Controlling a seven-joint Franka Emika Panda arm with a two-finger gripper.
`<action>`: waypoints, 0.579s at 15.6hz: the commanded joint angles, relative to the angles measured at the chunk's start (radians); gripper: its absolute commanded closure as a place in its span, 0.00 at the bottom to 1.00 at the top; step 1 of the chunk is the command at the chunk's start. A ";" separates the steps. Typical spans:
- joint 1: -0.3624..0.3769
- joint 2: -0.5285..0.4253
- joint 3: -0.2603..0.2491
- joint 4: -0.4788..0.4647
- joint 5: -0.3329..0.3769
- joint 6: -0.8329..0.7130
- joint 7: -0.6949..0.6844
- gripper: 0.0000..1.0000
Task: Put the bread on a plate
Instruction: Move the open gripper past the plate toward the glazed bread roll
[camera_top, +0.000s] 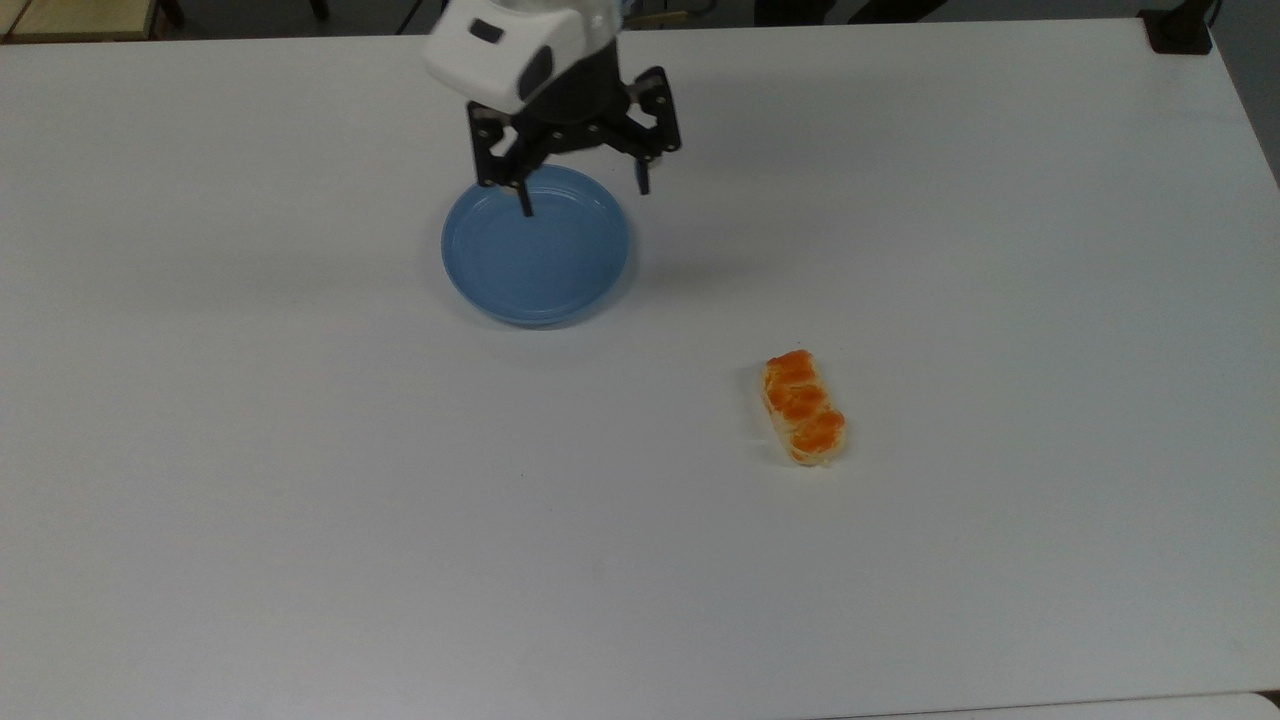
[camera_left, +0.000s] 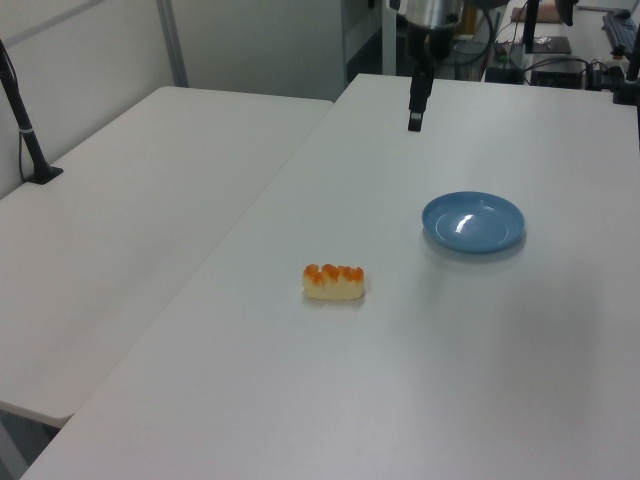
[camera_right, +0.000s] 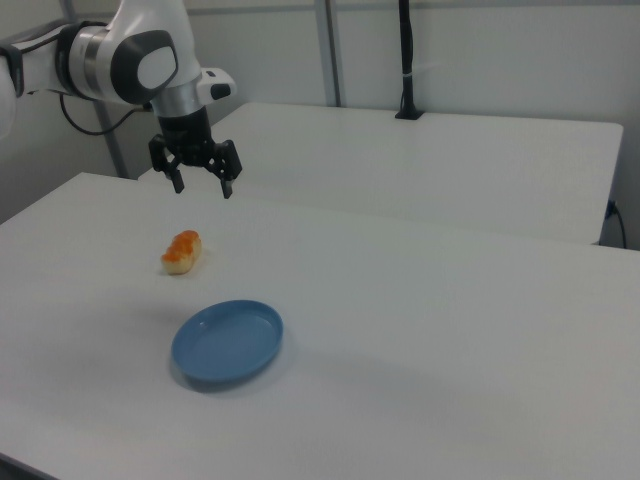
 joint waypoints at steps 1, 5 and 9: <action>0.075 0.051 -0.011 -0.005 0.031 0.049 -0.005 0.00; 0.129 0.120 -0.018 -0.003 0.038 0.090 -0.002 0.00; 0.181 0.205 -0.023 0.035 0.043 0.151 0.045 0.00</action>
